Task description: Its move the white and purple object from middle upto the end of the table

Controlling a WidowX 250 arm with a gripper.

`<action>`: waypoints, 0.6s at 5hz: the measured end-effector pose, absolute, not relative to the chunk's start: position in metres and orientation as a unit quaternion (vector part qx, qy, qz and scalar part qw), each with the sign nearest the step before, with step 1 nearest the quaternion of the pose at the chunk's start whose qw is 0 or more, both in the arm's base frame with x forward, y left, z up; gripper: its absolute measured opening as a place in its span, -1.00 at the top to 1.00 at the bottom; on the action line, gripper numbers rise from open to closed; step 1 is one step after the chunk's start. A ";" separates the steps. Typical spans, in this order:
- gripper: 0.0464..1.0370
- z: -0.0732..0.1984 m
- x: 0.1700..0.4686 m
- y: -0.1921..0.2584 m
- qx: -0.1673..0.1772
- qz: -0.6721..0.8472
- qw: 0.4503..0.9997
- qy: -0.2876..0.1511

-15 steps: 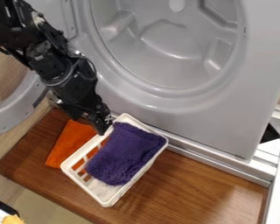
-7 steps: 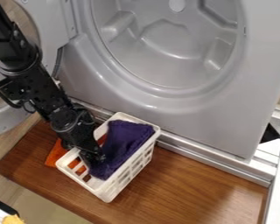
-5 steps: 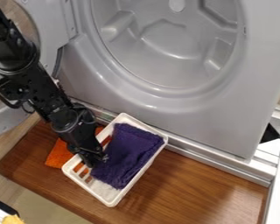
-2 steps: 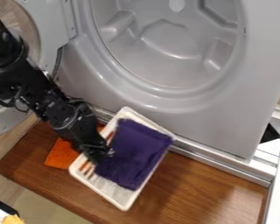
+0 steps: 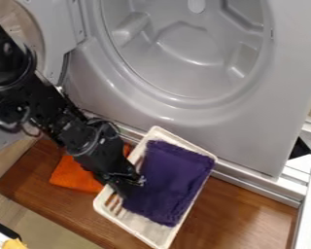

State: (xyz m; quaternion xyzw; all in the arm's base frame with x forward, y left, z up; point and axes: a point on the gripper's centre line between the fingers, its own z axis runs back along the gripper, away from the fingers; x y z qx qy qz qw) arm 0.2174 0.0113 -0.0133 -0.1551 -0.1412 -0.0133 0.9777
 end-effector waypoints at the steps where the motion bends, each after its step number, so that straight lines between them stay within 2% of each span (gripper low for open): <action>1: 0.90 -0.011 0.219 -0.016 -0.174 -0.022 0.974 -0.141; 2: 0.90 -0.009 0.223 -0.044 -0.189 -0.034 0.970 -0.148; 3: 0.90 -0.018 0.225 -0.064 -0.195 -0.034 0.970 -0.137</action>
